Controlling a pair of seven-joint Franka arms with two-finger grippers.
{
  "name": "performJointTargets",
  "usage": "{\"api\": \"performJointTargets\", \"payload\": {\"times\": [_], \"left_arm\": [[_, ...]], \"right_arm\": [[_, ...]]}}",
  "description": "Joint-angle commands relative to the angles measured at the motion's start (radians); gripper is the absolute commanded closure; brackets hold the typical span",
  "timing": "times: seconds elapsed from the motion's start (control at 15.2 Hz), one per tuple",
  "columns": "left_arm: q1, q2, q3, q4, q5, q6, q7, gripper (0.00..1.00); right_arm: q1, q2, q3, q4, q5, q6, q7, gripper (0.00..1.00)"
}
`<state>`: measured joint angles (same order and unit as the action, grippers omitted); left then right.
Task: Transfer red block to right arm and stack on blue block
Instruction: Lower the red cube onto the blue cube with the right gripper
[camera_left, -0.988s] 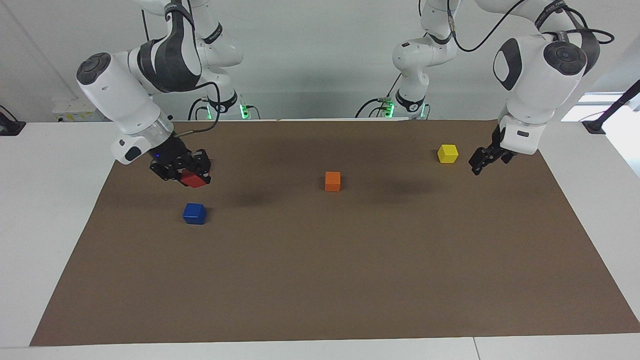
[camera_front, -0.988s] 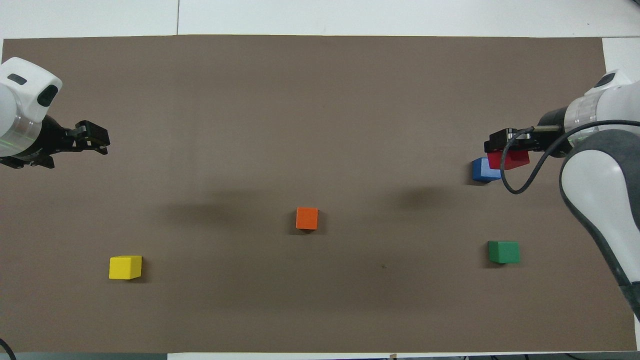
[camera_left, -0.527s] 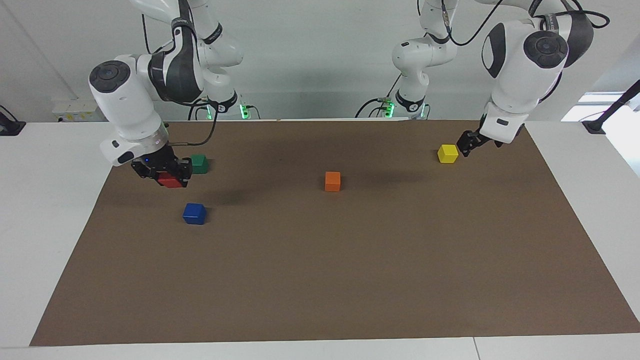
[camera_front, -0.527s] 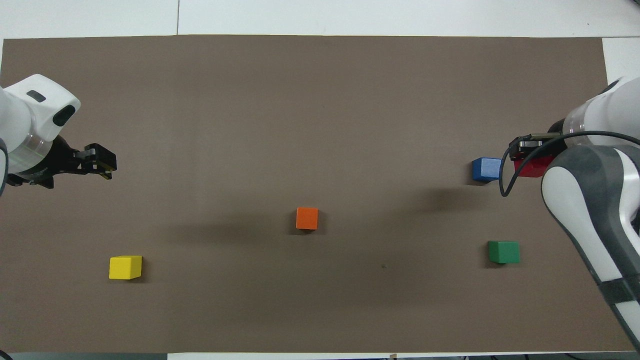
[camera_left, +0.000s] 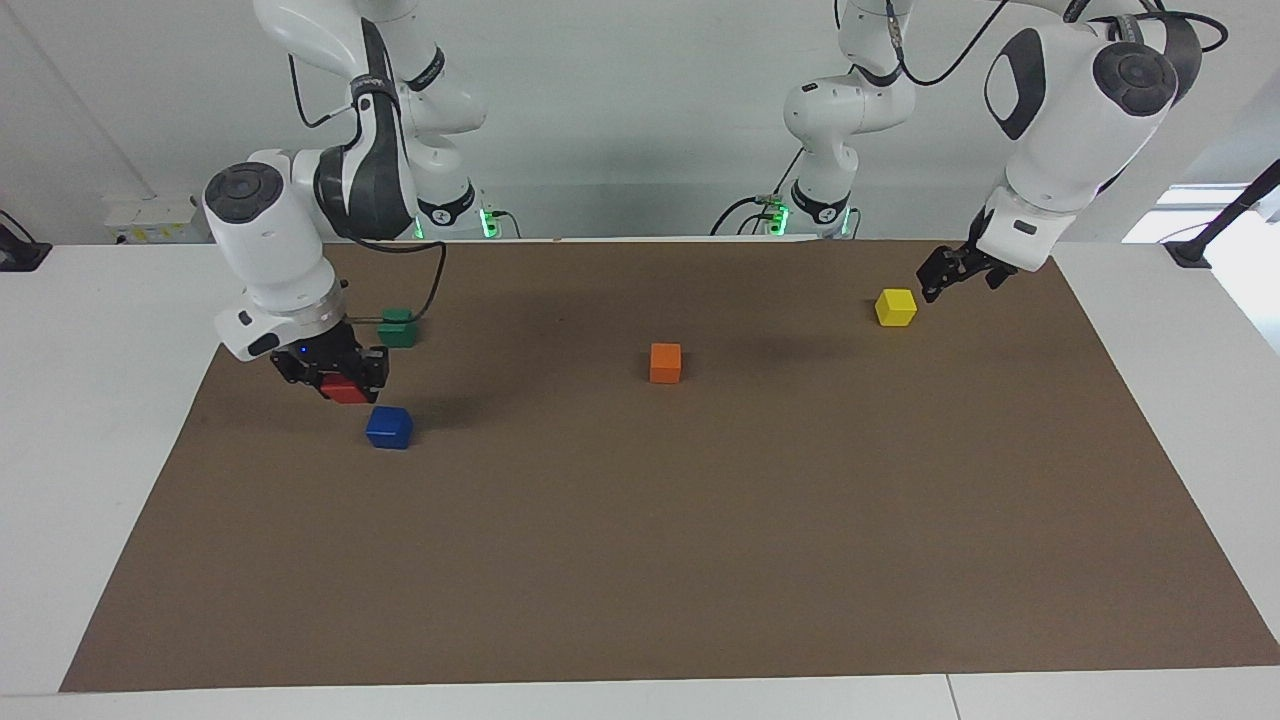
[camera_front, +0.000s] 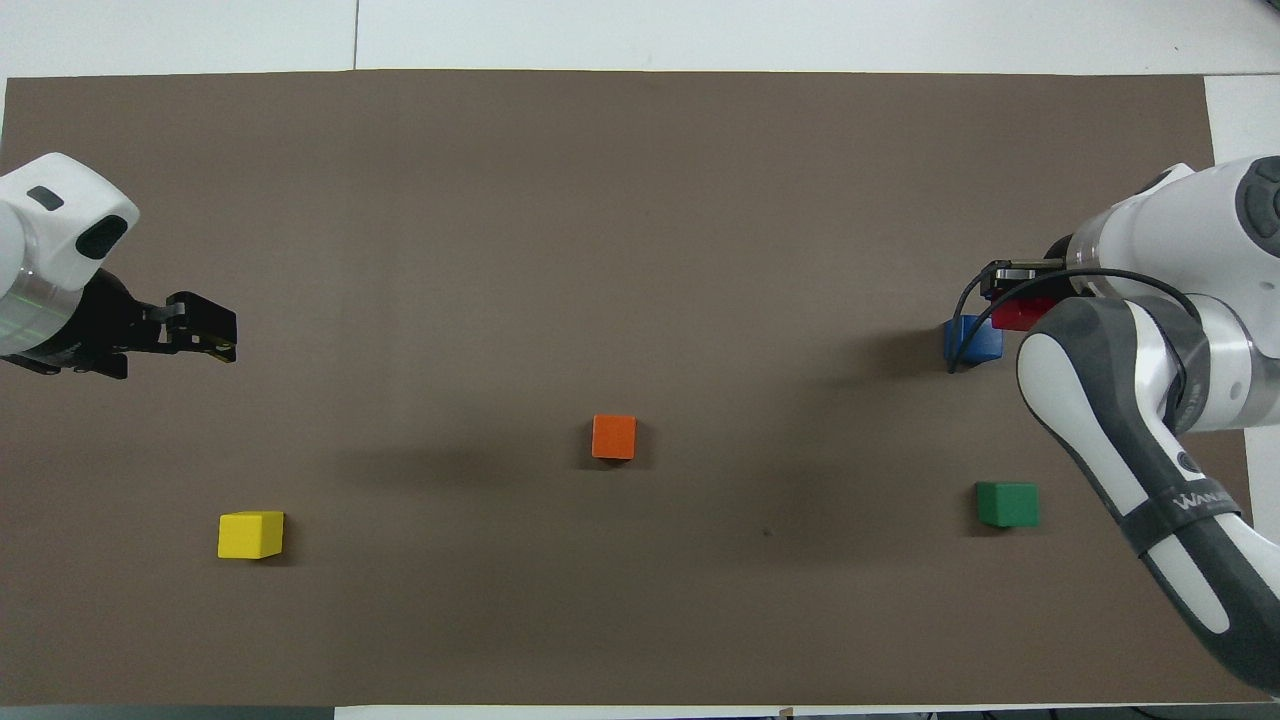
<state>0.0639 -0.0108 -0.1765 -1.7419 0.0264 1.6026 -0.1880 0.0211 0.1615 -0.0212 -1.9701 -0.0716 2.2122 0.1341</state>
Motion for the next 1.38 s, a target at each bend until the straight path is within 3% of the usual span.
{"api": "performJointTargets", "payload": {"times": [0.0, 0.4, 1.32], "left_arm": [[-0.041, -0.024, 0.048, -0.034, -0.013, 0.027, 0.01, 0.0], [-0.042, -0.006, 0.069, 0.001, -0.034, 0.036, 0.01, 0.0], [-0.058, -0.004, 0.052, 0.05, -0.036, 0.085, 0.019, 0.0]], "right_arm": [[-0.01, 0.027, 0.009, -0.009, -0.025, 0.046, 0.041, 1.0], [-0.004, 0.04, 0.01, -0.09, -0.025, 0.138, 0.159, 1.0], [-0.006, -0.005, 0.01, -0.101, -0.024, 0.037, 0.156, 1.0]]}}
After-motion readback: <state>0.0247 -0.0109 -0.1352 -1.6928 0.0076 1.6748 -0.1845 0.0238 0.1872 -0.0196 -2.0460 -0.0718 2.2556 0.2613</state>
